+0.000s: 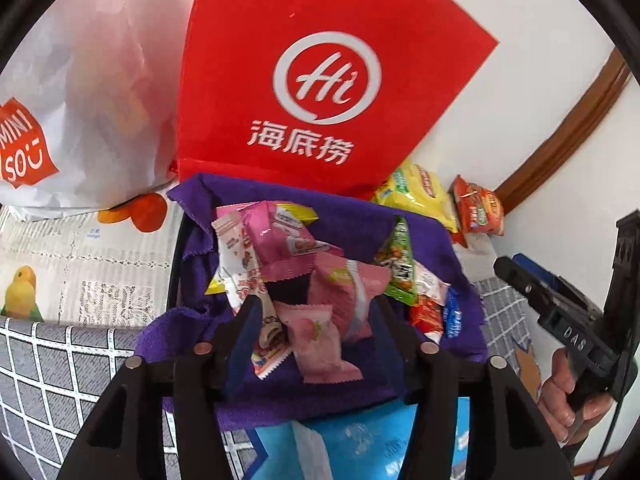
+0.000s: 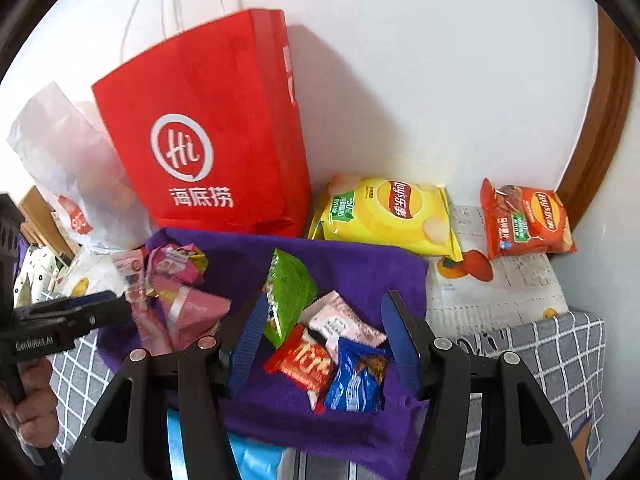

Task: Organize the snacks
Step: 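Open the left tool to drop the pink cake packet onto the towel, then grasp the yellow triangular bag with the right tool while the left tool moves toward the red-and-white packet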

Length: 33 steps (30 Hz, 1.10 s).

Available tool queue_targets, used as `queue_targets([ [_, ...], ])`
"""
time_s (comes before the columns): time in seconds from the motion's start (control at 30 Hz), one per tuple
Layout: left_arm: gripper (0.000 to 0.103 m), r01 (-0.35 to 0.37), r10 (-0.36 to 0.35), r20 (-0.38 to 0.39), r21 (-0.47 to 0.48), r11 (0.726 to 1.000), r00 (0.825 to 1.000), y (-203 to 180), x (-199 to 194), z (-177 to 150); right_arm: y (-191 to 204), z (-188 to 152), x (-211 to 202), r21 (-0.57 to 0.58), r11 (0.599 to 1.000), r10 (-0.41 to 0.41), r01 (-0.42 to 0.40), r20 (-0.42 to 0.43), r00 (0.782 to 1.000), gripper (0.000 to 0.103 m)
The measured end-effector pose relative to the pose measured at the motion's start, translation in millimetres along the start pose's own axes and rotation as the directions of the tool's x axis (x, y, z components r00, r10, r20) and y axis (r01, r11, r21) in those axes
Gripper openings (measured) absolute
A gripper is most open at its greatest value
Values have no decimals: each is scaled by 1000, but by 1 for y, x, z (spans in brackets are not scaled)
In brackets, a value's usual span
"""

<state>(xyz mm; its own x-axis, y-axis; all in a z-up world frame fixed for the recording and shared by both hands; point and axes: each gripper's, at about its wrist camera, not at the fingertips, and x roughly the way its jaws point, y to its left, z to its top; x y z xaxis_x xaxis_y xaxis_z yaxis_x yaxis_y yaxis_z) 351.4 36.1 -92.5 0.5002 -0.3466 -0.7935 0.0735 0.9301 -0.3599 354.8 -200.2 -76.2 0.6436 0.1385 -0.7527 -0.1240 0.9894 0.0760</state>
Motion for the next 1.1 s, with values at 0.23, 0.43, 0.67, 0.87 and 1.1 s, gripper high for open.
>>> queue_targets([
  [0.23, 54, -10, 10, 6, 14, 1000, 1000, -15, -22, -8, 0, -33, -39, -10, 1000, -23, 23, 6, 1000, 59],
  [0.43, 54, -25, 25, -2, 30, 999, 1000, -19, -50, -33, -2, -75, -62, 32, 999, -6, 7, -34, 999, 59],
  [0.67, 55, -13, 13, -1, 14, 1000, 1000, -14, -86, -75, 1, -128, -89, 115, 989, 101, -90, -94, 990, 59],
  [0.87, 55, -12, 12, 3, 14, 1000, 1000, -14, -107, -106, 22, -163, -104, 92, 990, 116, -104, -128, 985, 59],
  [1.1, 56, -7, 7, 4, 6, 1000, 1000, -10, -121, -131, 44, -192, -118, 74, 990, 132, -123, -140, 981, 59],
])
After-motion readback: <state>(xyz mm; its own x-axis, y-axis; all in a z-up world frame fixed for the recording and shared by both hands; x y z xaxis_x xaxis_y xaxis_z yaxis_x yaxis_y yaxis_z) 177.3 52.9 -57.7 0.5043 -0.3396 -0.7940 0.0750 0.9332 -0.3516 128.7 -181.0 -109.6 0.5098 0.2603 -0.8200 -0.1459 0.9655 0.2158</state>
